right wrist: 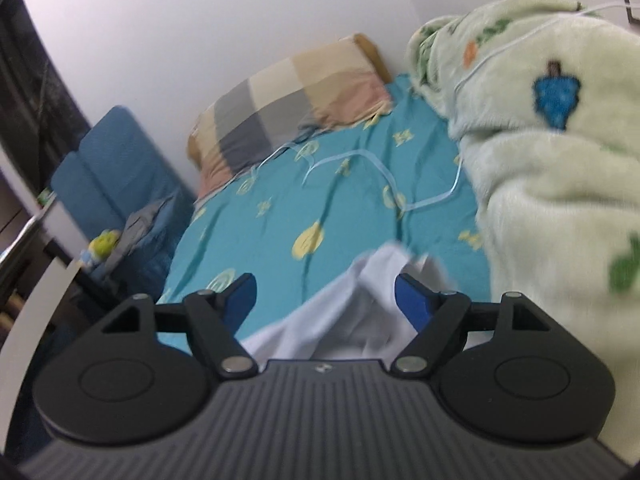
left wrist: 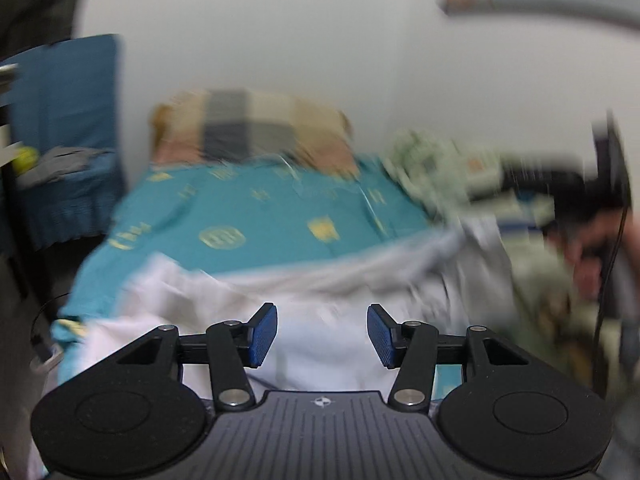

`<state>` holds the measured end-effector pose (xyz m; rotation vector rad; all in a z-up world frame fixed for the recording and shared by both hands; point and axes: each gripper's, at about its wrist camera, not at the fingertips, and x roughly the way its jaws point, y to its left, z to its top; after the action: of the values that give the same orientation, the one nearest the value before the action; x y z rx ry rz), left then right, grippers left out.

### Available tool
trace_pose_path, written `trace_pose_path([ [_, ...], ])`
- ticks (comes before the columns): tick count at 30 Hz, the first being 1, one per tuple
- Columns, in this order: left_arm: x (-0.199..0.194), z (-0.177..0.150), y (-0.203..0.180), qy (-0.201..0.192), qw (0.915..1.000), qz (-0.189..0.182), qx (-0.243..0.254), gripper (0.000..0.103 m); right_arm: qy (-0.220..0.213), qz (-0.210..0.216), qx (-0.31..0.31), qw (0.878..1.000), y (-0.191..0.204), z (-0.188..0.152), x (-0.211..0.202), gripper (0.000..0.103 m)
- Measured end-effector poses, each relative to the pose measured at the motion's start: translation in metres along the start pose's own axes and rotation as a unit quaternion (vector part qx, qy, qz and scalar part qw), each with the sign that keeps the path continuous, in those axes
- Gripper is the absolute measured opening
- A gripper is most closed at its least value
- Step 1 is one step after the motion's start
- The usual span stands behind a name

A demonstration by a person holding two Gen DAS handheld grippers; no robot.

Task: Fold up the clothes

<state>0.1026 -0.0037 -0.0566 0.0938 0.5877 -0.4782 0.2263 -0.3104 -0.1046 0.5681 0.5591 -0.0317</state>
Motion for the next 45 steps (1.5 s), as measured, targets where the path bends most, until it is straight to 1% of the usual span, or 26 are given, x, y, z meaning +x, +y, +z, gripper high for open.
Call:
trace_pose_path([
  [3,0.028,-0.018,-0.022,0.046,0.9978,0.004,0.048,0.052,0.038,0.041,0.017,0.998,0.006,-0.02,-0.006,0.079],
  [5,0.046,-0.029,-0.028,0.073,0.9945,0.017,0.073,0.048,0.068,0.063,0.018,0.996,0.012,-0.032,-0.001,0.079],
  [6,0.053,-0.037,-0.026,0.083,0.9929,0.023,0.083,0.042,0.083,0.068,0.012,0.994,0.016,-0.037,0.003,0.079],
  [7,0.057,-0.041,-0.022,0.087,0.9925,0.026,0.082,0.024,0.095,0.065,-0.001,0.993,0.02,-0.042,0.008,0.079],
  [8,0.058,-0.043,-0.015,0.088,0.9932,0.026,0.072,0.015,0.108,0.063,-0.014,0.992,0.024,-0.046,0.013,0.078],
  [10,0.049,-0.036,0.002,0.069,0.9974,0.014,0.016,0.008,0.129,0.053,-0.032,0.99,0.029,-0.055,0.022,0.078],
  [12,0.031,-0.022,0.022,0.03,0.9983,0.0,-0.05,0.006,0.147,0.05,-0.033,0.987,0.028,-0.063,0.028,0.078],
  [13,0.018,-0.015,0.032,0.004,0.9969,-0.006,-0.078,0.006,0.155,0.053,-0.028,0.986,0.028,-0.066,0.031,0.078],
  [15,-0.005,-0.006,0.053,-0.049,0.9891,-0.026,-0.136,0.005,0.169,0.068,-0.025,0.983,0.029,-0.071,0.033,0.079],
  [17,-0.027,0.001,0.072,-0.09,0.9782,-0.04,-0.183,0.005,0.174,0.085,-0.04,0.98,0.037,-0.076,0.032,0.078],
  [19,-0.042,0.005,0.088,-0.114,0.9686,-0.045,-0.216,0.005,0.171,0.084,-0.072,0.979,0.048,-0.081,0.031,0.078],
  [21,-0.052,0.003,0.104,-0.125,0.96,-0.047,-0.246,0.005,0.174,0.087,-0.089,0.977,0.055,-0.085,0.032,0.078],
  [23,-0.057,0.003,0.116,-0.126,0.9548,-0.045,-0.265,0.005,0.175,0.109,-0.074,0.976,0.057,-0.088,0.031,0.078],
  [25,-0.062,0.004,0.124,-0.126,0.9525,-0.045,-0.274,0.005,0.165,0.155,-0.067,0.972,0.062,-0.086,0.024,0.078],
  [27,-0.063,0.006,0.127,-0.127,0.9514,-0.049,-0.276,0.005,0.155,0.198,-0.083,0.964,0.074,-0.085,0.016,0.078],
  [28,-0.064,0.006,0.127,-0.13,0.951,-0.051,-0.276,0.005,0.155,0.207,-0.101,0.961,0.081,-0.088,0.013,0.078],
  [29,-0.065,0.006,0.127,-0.134,0.9507,-0.053,-0.275,0.005,0.155,0.211,-0.12,0.958,0.089,-0.091,0.012,0.078],
  [32,-0.067,0.006,0.121,-0.152,0.9476,-0.062,-0.274,0.005,0.161,0.173,-0.156,0.959,0.1,-0.106,0.021,0.078],
  [33,-0.068,0.007,0.121,-0.158,0.9464,-0.065,-0.274,0.005,0.163,0.165,-0.159,0.96,0.101,-0.11,0.025,0.071],
  [34,-0.069,0.007,0.121,-0.162,0.9454,-0.066,-0.275,0.005,0.166,0.17,-0.146,0.96,0.099,-0.11,0.028,0.062],
  [35,-0.069,0.008,0.121,-0.164,0.9451,-0.066,-0.275,0.005,0.17,0.176,-0.134,0.96,0.098,-0.111,0.032,0.038],
  [36,-0.069,0.008,0.121,-0.165,0.9454,-0.064,-0.274,0.005,0.17,0.183,-0.122,0.961,0.097,-0.111,0.034,0.007],
  [39,-0.07,0.007,0.124,-0.164,0.9453,-0.051,-0.277,0.005,0.149,0.224,-0.095,0.959,0.099,-0.105,0.025,0.005],
  [41,-0.073,0.007,0.131,-0.162,0.943,-0.039,-0.288,0.005,0.133,0.268,-0.095,0.949,0.107,-0.103,0.009,0.005],
  [43,-0.077,0.008,0.14,-0.16,0.9407,-0.022,-0.298,0.005,0.147,0.303,-0.109,0.935,0.121,-0.112,-0.003,0.005],
  [45,-0.082,0.006,0.15,-0.157,0.9381,0.002,-0.309,0.005,0.181,0.325,-0.116,0.921,0.133,-0.132,-0.005,0.005],
])
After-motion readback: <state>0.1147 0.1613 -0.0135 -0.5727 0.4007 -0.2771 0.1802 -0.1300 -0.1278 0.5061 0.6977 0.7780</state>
